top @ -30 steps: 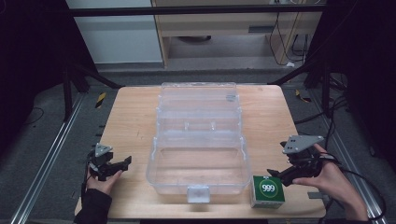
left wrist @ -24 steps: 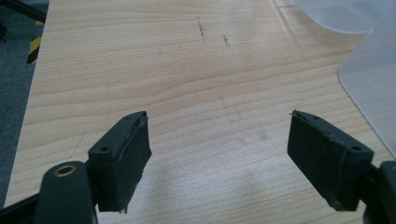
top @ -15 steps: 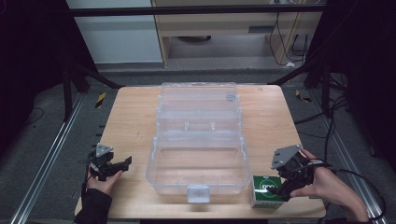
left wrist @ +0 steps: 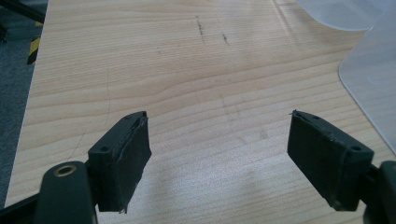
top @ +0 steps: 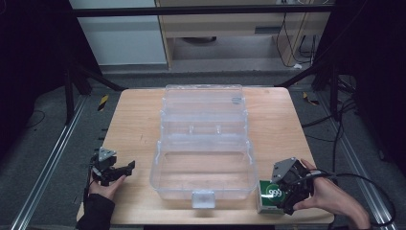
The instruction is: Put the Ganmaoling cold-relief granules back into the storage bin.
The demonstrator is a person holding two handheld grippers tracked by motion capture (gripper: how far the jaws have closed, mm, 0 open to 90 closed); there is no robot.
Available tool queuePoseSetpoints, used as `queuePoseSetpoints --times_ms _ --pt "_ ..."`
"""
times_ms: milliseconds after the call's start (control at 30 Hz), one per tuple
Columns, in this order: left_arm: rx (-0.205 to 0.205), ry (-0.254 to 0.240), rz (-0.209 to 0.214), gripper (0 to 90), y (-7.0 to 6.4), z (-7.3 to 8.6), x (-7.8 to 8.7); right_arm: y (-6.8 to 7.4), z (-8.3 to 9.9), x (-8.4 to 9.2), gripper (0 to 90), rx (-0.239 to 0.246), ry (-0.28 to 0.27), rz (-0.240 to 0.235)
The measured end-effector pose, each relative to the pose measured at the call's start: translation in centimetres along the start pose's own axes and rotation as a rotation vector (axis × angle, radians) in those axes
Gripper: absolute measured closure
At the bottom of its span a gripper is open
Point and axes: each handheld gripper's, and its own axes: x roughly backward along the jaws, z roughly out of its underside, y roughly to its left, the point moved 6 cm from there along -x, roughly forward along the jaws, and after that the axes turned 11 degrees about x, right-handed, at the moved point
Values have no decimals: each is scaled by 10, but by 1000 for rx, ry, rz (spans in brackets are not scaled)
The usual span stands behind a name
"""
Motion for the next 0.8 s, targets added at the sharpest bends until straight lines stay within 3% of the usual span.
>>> queuePoseSetpoints --times_ms 800 --pt "-2 1 -1 204 0 0 0 10 3 -36 25 47 78 -60"
